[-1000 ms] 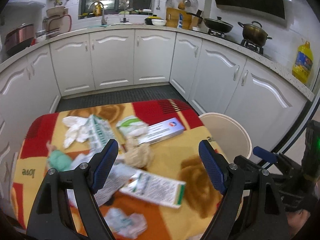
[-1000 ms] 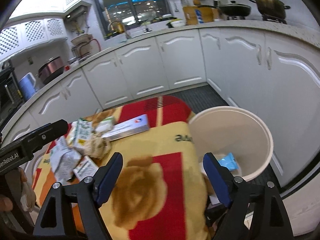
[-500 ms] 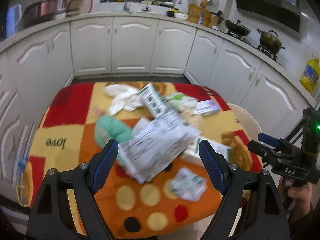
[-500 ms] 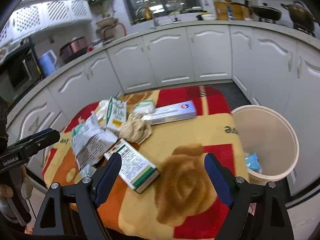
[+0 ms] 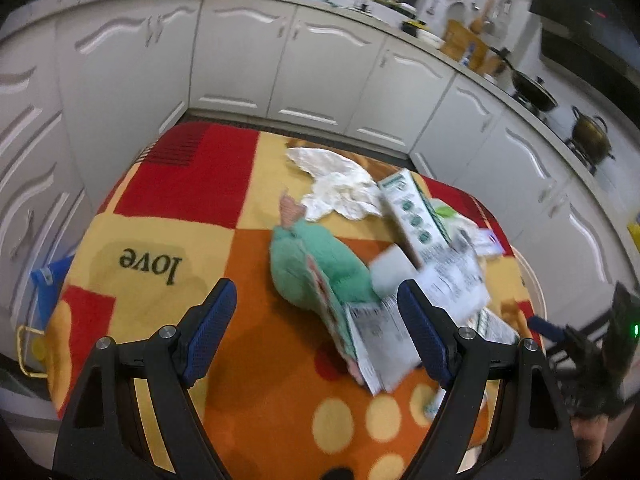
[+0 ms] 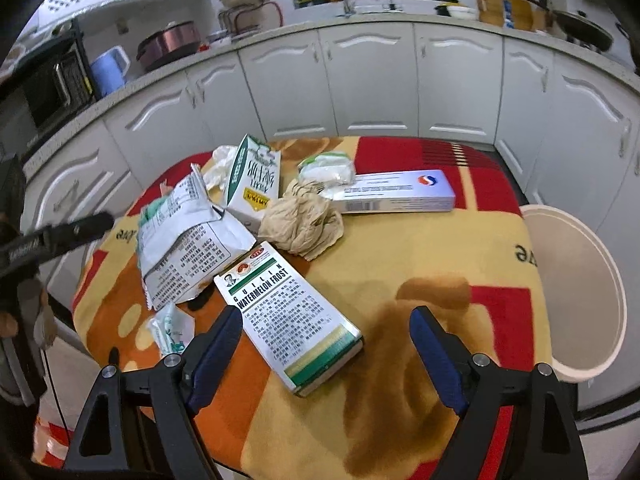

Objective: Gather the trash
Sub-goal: 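Move both tools back over the table toward the remaining trash, then grasp the green towel with the left tool while the right tool grasps the Watermelon Frost box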

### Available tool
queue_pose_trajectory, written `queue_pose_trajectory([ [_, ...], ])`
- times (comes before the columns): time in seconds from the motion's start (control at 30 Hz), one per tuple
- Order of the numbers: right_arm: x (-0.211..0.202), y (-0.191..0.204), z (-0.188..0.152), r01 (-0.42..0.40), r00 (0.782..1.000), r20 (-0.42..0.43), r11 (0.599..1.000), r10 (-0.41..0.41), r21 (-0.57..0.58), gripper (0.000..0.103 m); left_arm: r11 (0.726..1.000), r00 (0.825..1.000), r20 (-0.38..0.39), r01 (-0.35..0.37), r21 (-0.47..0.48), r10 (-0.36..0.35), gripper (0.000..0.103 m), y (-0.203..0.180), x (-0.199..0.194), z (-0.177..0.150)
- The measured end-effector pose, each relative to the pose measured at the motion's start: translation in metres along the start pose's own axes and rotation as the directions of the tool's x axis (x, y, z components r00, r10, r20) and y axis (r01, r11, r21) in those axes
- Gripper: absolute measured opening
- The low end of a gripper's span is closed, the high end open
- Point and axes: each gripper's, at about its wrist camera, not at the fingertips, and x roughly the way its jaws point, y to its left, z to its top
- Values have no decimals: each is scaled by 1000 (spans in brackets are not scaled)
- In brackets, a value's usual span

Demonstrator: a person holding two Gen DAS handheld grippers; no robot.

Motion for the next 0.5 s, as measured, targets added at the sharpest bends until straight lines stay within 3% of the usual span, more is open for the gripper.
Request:
queue_pose_trajectory([
  [0.1,8,4,3,3,1000,-11,999,-3,-55,83,999,1000,-19,-20,-34,19,82,7,16,8],
  [0.5,32,8,14,-60,997,-63,987,51,-149,88,994,985,-162,45,-100,-61,80,11,75,16],
])
